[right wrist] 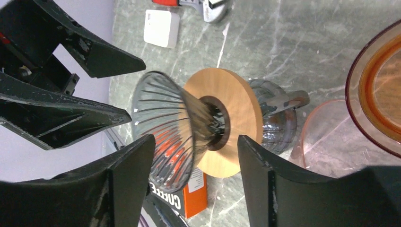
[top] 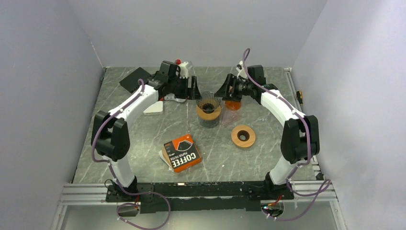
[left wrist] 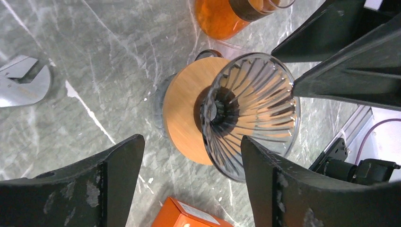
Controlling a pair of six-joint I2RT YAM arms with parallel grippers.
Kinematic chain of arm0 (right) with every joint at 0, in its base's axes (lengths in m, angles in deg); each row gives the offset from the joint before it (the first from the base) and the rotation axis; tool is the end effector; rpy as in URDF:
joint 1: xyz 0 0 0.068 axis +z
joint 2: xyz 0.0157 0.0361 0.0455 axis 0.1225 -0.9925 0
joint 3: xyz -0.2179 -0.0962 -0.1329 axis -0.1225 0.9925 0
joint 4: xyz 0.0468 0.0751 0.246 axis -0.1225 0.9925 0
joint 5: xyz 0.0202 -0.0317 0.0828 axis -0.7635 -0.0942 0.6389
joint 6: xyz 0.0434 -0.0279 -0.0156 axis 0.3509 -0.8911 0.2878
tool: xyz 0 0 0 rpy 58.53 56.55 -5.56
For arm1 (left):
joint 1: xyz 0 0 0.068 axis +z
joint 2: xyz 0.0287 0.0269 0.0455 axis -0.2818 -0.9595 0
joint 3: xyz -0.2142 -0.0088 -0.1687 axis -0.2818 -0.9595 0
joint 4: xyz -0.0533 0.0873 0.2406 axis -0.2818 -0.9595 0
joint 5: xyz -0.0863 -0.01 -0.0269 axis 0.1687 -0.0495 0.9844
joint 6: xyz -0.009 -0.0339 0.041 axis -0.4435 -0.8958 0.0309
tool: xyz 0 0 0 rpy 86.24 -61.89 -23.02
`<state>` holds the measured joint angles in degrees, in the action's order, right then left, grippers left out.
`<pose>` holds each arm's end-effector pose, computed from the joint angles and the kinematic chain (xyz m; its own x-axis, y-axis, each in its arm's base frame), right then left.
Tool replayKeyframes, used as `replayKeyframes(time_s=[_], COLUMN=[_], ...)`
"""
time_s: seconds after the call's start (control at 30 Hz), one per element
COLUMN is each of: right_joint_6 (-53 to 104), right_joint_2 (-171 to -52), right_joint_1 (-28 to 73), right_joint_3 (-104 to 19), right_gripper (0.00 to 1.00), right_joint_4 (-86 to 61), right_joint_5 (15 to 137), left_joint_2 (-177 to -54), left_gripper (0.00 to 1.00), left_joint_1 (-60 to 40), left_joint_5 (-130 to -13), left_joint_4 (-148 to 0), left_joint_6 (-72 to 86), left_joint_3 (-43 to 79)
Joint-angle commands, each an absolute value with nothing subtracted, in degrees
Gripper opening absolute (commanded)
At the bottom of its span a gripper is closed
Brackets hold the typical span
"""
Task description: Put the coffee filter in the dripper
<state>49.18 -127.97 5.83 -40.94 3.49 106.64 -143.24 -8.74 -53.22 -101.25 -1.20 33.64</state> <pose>0.3673 0.1067 0.2664 -0.8663 0.2079 -0.4541 -0.2316 0.6383 0.7341 0.3678 -0.1900 0.2914 -0.7870 0.0428 -0.6155 0.4513 0.7201 -0.5270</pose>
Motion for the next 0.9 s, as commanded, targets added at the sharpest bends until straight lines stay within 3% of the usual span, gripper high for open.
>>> replayKeyframes(time_s=[0.0,0.17,0.33,0.6,0.87], right_joint_6=[48.59,46.71,44.91,43.00,43.16], right_joint_2=[-120.58,-114.56,-108.14,-103.81,-104.68], right_joint_1=[5.73,5.73,5.71,5.71,5.70], right_joint_3=[-43.13,-40.10,-36.77,-33.23,-32.66], right_gripper=[0.71,0.89,0.97,1.00,1.00], right_joint_4=[1.73,1.13,1.53,2.57,2.64], right_joint_5=[104.51,100.17,95.04,91.11,91.27], left_joint_2=[-133.47,-124.66,-116.24,-106.20,-104.08], left_gripper=[0.83,0.90,0.94,0.96,0.86], left_joint_1=[-8.86,-8.86,-8.86,-8.86,-8.86], left_joint_5=[-57.99,-67.66,-78.71,-85.77,-77.53], left_joint_4=[-96.66,-96.66,-98.49,-105.48,-114.12], left_joint_6=[-0.44,2.85,4.11,-3.48,-15.43], left_joint_3=[31.18,26.40,20.29,6.37,-0.02])
